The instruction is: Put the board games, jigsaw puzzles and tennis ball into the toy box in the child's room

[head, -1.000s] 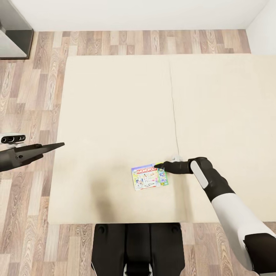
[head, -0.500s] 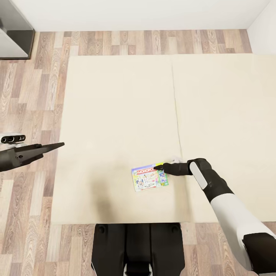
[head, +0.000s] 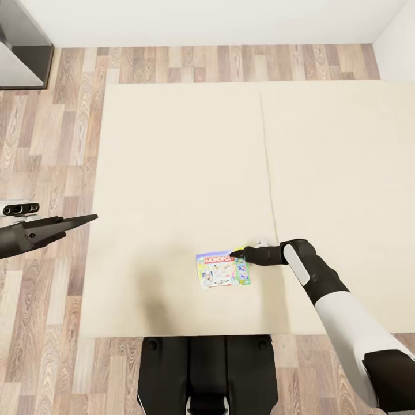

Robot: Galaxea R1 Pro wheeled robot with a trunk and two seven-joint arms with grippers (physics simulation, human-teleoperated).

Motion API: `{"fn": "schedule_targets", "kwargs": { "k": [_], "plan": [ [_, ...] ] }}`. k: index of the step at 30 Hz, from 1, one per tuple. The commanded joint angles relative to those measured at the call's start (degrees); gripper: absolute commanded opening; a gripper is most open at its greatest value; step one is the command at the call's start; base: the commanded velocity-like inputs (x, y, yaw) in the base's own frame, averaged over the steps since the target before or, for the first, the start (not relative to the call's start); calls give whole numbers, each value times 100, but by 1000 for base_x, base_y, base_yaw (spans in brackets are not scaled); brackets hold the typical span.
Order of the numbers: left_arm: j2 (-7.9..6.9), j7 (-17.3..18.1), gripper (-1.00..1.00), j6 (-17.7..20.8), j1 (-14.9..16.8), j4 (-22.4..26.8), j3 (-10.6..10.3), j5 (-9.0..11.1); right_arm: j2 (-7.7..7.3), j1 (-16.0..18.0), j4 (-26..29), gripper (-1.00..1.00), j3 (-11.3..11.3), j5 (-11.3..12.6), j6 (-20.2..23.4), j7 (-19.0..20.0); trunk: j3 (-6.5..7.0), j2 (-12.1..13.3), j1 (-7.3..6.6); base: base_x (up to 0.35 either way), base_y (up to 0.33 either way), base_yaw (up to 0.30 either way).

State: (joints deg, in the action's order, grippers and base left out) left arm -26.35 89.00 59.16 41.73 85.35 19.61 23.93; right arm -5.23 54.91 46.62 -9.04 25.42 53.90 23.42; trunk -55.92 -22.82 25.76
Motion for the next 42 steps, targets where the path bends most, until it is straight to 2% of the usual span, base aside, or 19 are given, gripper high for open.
{"fn": "schedule_targets", "kwargs": {
  "k": [1,7,15,34,42],
  "plan": [
    [-1,23,100,60,2,-1,-1,-2,-4,10,4,100,-10,-37,18,40,-6,-10,2,0,120,0],
    [-20,25,100,57,2,-1,-6,-2,3,41,-9,100,-25,-46,16,40,-6,-10,2,0,87,0],
    [-61,28,100,52,2,-1,-7,-2,-27,58,-54,100,-223,-80,24,40,-6,-10,2,0,178,0],
    [-68,25,100,46,2,-2,-15,-4,-21,58,-56,100,-239,-82,24,40,-6,-10,2,0,259,0],
    [-70,27,100,43,2,-8,-13,-4,-23,60,-56,100,-239,-81,27,44,-6,-10,2,0,122,0]
  ]
}}
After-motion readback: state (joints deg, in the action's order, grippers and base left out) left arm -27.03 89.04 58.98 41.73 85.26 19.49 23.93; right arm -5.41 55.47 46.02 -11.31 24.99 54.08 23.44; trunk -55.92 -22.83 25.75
